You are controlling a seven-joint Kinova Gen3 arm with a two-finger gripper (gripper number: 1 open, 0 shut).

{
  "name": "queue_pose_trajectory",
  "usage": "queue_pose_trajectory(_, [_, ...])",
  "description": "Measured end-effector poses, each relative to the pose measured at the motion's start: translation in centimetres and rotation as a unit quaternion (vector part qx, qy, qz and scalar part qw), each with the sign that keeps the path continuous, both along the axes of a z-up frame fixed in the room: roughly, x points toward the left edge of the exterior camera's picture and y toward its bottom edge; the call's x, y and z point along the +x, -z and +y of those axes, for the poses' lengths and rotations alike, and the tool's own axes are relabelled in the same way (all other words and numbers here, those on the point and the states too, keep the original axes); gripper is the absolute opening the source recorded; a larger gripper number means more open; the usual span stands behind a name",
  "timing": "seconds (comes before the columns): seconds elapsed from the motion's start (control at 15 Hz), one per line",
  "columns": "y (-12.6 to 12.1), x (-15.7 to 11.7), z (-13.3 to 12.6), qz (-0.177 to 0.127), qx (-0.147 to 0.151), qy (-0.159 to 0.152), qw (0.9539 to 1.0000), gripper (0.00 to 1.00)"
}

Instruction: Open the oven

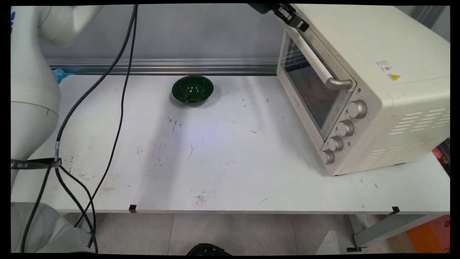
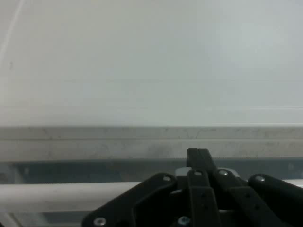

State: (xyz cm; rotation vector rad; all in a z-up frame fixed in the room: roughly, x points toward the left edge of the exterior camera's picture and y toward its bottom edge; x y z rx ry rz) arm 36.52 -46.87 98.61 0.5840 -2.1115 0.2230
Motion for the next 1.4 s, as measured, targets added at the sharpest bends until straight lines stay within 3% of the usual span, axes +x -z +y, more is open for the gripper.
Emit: queue_pose_trajectory(1.4, [3.8, -2.6, 0.2, 0.000, 0.034, 0.000, 0.9994, 0.00])
